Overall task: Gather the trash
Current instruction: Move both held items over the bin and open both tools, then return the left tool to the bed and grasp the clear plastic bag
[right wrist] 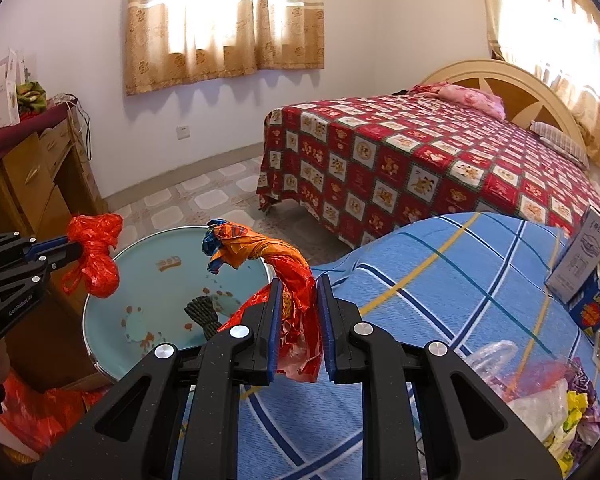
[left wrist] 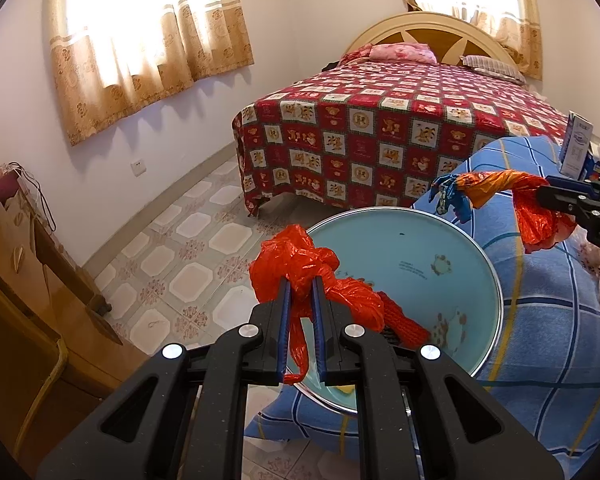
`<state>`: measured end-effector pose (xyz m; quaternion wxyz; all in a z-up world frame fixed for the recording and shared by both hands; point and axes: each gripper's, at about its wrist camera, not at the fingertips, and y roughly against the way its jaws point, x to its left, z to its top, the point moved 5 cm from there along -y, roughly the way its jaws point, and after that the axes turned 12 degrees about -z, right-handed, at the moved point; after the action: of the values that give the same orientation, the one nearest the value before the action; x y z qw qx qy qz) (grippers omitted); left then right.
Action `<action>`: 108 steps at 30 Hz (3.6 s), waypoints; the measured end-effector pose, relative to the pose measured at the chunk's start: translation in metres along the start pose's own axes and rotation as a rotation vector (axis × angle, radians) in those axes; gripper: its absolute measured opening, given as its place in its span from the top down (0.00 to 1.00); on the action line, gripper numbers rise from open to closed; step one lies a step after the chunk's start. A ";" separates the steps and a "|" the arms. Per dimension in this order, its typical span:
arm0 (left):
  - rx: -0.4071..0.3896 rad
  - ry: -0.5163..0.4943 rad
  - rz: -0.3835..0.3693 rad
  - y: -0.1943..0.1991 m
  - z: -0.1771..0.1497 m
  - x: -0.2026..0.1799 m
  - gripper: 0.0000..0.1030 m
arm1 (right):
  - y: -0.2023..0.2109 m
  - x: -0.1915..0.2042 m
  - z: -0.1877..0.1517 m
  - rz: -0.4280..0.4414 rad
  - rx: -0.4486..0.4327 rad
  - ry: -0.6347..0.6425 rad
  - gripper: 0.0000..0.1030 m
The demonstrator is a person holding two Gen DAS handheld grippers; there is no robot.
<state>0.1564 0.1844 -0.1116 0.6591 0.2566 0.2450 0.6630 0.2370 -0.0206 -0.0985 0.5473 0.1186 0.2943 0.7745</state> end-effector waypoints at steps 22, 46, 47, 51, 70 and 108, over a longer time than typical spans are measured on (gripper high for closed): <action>0.000 0.002 -0.004 -0.001 0.000 0.003 0.90 | -0.003 0.010 0.000 0.012 0.004 0.018 0.82; 0.004 -0.002 -0.016 -0.003 0.001 -0.007 0.89 | -0.004 0.022 -0.001 0.023 0.010 0.033 0.82; 0.004 -0.003 -0.017 -0.004 0.002 -0.010 0.89 | -0.004 0.024 -0.001 0.024 0.010 0.035 0.82; 0.002 -0.005 -0.025 -0.004 0.003 -0.017 0.87 | -0.004 0.026 -0.001 0.031 0.013 0.042 0.82; -0.021 0.034 -0.006 -0.003 0.001 -0.017 0.11 | 0.010 0.018 -0.013 0.021 -0.017 0.004 0.24; 0.034 -0.193 -0.292 -0.011 -0.011 -0.236 0.06 | 0.151 -0.214 -0.193 -0.416 0.027 -0.388 0.11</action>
<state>0.1571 -0.0512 -0.1306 0.7646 0.2919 0.2263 0.5281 0.1017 -0.3145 -0.1340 0.7388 0.2087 0.2123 0.6046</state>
